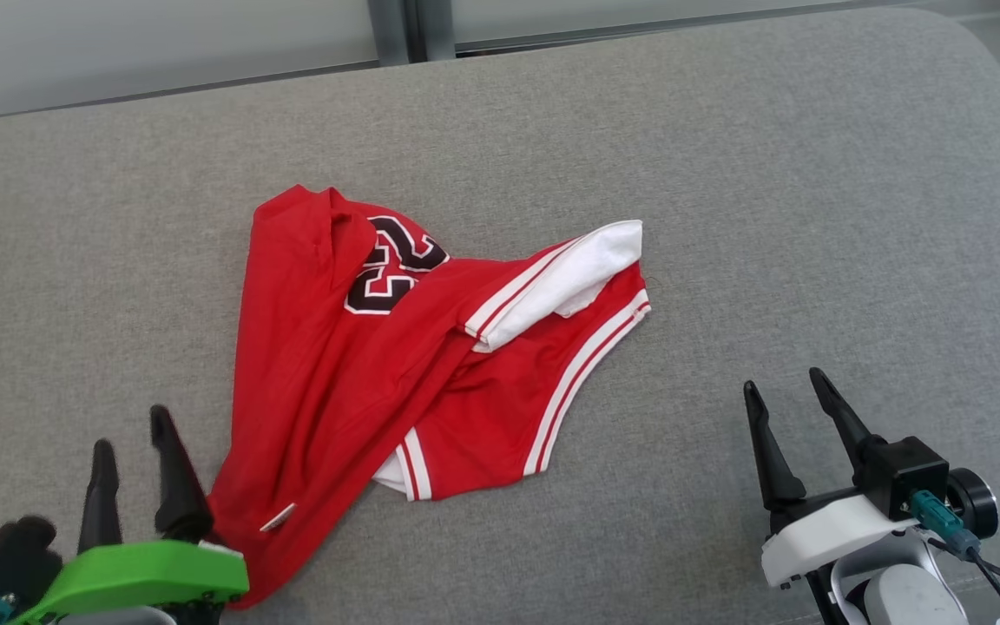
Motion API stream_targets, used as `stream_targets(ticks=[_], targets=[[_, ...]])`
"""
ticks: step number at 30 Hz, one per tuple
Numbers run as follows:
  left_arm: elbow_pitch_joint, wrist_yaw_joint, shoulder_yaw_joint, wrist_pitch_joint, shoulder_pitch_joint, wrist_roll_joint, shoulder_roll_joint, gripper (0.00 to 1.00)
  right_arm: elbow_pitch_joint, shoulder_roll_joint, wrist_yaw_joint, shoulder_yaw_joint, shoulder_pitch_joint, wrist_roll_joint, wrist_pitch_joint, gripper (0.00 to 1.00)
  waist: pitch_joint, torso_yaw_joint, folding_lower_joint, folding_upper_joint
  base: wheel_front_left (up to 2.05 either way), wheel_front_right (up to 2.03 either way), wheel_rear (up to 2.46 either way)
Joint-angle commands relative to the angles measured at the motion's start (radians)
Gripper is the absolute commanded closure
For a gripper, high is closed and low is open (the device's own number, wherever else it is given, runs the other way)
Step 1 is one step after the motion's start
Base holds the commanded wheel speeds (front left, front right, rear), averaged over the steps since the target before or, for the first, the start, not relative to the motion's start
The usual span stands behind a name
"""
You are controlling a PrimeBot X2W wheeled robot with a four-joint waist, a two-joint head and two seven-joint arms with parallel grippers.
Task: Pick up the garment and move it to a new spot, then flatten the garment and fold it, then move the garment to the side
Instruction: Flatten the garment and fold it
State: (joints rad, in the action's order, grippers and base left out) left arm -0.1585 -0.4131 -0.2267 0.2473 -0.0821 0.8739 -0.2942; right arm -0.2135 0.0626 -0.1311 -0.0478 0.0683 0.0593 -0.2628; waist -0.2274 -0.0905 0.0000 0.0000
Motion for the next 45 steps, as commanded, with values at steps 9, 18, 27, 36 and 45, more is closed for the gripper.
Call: stream_targets(ticks=[9,18,27,36,45], targets=[[-0.058,0.059,-0.241,-0.236,0.168,-0.050,-0.024,0.00,-0.007,-0.009,0.001,-0.002,-0.008,0.016,-0.003,0.00,0.026,-0.099,0.0000,0.0000,0.00,0.00,0.00],[0.112,0.119,-0.322,-0.327,0.282,-0.005,0.054,0.00,0.001,-0.012,0.001,-0.009,-0.001,0.037,-0.003,0.00,-0.010,-0.160,0.0000,0.0000,0.00,0.00,0.00],[0.297,0.210,-0.414,-0.336,0.439,-0.065,0.104,0.00,0.000,-0.012,0.001,-0.016,0.025,0.046,-0.003,0.00,-0.045,-0.198,0.0000,0.0000,0.00,0.00,0.00],[0.470,0.257,-0.457,-0.327,0.574,-0.099,0.173,0.00,-0.002,-0.012,0.001,-0.030,0.047,0.055,-0.003,0.00,-0.069,-0.231,0.0000,0.0000,0.00,0.00,0.00],[0.645,0.257,-0.459,-0.317,0.676,-0.128,0.165,0.00,-0.004,-0.012,0.001,-0.034,0.039,0.074,-0.003,0.00,-0.076,-0.259,0.0000,0.0000,0.00,0.00,0.00]])
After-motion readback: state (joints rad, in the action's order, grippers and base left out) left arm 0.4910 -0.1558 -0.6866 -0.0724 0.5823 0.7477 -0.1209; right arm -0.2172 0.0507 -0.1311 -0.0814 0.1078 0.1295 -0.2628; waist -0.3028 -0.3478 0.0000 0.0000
